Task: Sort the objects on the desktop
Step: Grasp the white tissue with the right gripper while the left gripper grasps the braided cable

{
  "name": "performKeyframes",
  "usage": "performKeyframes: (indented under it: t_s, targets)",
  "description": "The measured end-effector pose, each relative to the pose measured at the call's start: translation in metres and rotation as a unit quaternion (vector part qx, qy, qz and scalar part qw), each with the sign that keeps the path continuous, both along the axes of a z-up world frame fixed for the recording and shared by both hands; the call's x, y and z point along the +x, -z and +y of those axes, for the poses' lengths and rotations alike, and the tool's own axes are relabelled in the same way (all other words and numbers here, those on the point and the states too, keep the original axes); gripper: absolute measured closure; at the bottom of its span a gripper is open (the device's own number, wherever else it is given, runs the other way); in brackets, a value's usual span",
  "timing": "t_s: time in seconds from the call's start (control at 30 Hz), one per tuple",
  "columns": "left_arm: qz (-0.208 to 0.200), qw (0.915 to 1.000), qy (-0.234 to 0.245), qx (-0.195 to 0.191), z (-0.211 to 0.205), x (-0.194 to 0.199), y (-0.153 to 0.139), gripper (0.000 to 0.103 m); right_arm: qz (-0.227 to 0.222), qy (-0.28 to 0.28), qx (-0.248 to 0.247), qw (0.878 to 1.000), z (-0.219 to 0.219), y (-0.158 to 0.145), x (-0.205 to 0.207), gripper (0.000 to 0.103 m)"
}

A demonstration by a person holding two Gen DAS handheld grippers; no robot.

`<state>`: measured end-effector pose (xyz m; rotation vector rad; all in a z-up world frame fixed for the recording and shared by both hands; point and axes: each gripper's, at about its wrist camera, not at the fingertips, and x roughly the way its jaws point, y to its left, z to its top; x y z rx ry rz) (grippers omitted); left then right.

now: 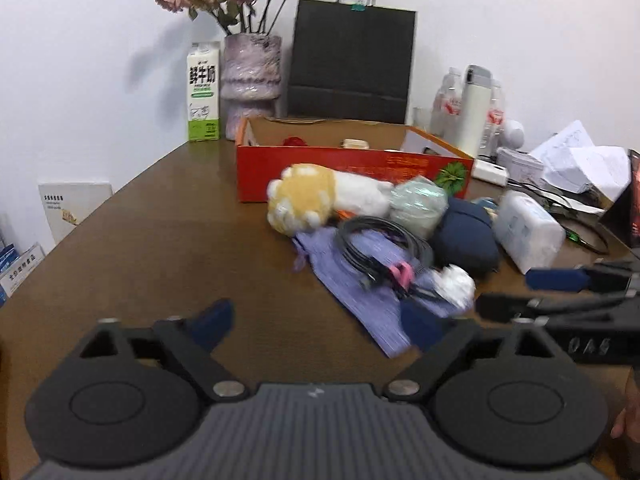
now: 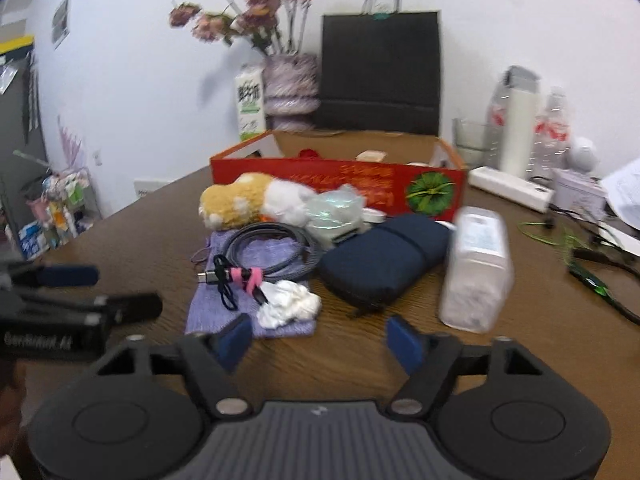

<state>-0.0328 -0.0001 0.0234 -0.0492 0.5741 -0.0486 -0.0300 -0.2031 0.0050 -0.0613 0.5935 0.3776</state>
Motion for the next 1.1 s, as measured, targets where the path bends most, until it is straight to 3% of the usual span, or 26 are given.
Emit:
performKeyframes:
  t_s: [0.13, 0.2, 0.3, 0.37, 0.43, 0.5, 0.53, 0.6, 0.73, 0.87, 1.1]
  targets:
    - [0.021, 0.998, 0.019, -0.056, 0.005, 0.036, -0.004, 0.028, 0.016, -0.023, -0.007, 1.0, 0.021, 0.006, 0.026, 0.048]
    - [0.015, 0.9985, 0.016, -0.051, -0.002, 0.053, -0.005, 0.027, 0.016, -0.023, -0.01, 1.0, 0.027, 0.009, 0.034, 0.049]
    - [0.023, 0.9994, 0.016, -0.021, -0.016, 0.08, -0.003, 0.03, 0.026, -0.012, 0.001, 1.0, 0.024, 0.014, 0.039, 0.061]
    - [0.033, 0.9989, 0.021, -0.026, -0.021, 0.095, 0.001, 0.041, 0.037, -0.006, 0.031, 0.999, 0.014, 0.016, 0.038, 0.074]
    - [0.053, 0.9982, 0.018, -0.021, -0.025, 0.107, 0.009, 0.064, 0.039, 0.004, 0.046, 0.998, 0.006, 0.016, 0.035, 0.074]
    - [0.057, 0.9982, 0.016, -0.011, -0.027, 0.11, 0.016, 0.078, 0.038, 0.014, 0.048, 0.998, 0.001, 0.017, 0.031, 0.076]
    - [0.052, 0.9985, 0.015, -0.006, -0.028, 0.108, 0.016, 0.088, 0.039, 0.012, 0.054, 0.998, -0.001, 0.018, 0.03, 0.076]
    - [0.048, 0.9987, 0.01, -0.016, -0.025, 0.101, 0.012, 0.09, 0.037, 0.01, 0.073, 0.997, -0.005, 0.018, 0.029, 0.077]
    - [-0.006, 0.9996, 0.01, -0.025, -0.019, 0.061, -0.013, 0.092, 0.032, 0.011, 0.094, 0.995, -0.012, 0.017, 0.029, 0.078]
    - [-0.041, 0.9966, 0.004, -0.071, -0.003, 0.025, -0.041, 0.092, 0.034, 0.015, 0.098, 0.994, -0.014, 0.017, 0.029, 0.078]
    - [-0.035, 0.9954, 0.001, -0.089, 0.017, -0.03, -0.055, 0.093, 0.013, 0.042, 0.063, 0.997, -0.015, 0.008, 0.0, 0.079]
